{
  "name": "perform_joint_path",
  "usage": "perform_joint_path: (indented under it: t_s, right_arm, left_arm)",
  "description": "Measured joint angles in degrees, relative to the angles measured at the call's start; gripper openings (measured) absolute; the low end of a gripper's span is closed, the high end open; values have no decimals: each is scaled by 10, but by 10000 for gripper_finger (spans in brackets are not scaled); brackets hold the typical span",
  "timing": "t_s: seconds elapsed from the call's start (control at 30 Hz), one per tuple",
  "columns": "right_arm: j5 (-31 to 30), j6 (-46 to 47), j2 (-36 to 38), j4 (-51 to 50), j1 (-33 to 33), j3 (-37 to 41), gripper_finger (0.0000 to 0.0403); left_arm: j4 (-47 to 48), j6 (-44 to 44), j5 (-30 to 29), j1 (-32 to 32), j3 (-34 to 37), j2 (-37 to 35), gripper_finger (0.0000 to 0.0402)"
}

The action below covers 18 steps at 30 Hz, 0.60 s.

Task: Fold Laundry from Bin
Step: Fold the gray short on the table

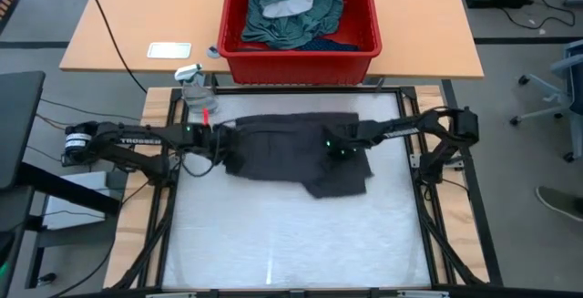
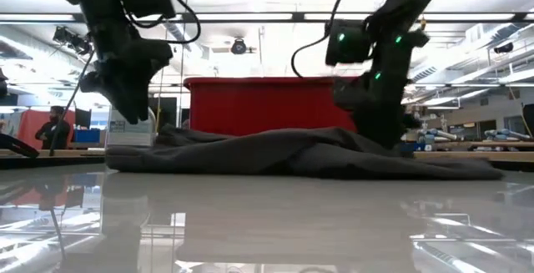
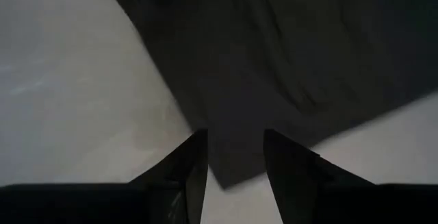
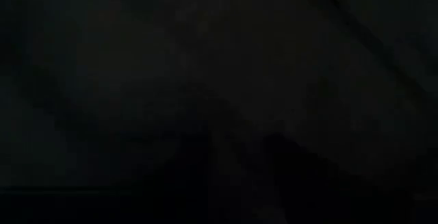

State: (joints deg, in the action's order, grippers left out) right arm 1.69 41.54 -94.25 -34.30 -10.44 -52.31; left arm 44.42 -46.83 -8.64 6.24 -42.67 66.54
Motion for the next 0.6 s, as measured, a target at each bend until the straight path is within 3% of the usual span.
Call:
perform_joint_path:
  t_s: [0.17, 0.3, 0.43, 0.6]
  right_arm:
    - [106, 90, 24, -27, 93, 0, 145]
    - [136, 176, 57, 12, 166, 0, 135]
    - [78, 239, 91, 22, 208, -1, 132]
    - [-19, 260, 108, -12, 212, -2, 132]
  left_arm:
    - [-36, -31, 0, -90, 5, 0, 146]
    - [-57, -50, 7, -145, 5, -16, 146]
    - [-57, -63, 6, -168, 5, -37, 146]
    - [-56, -54, -8, -160, 5, -62, 146]
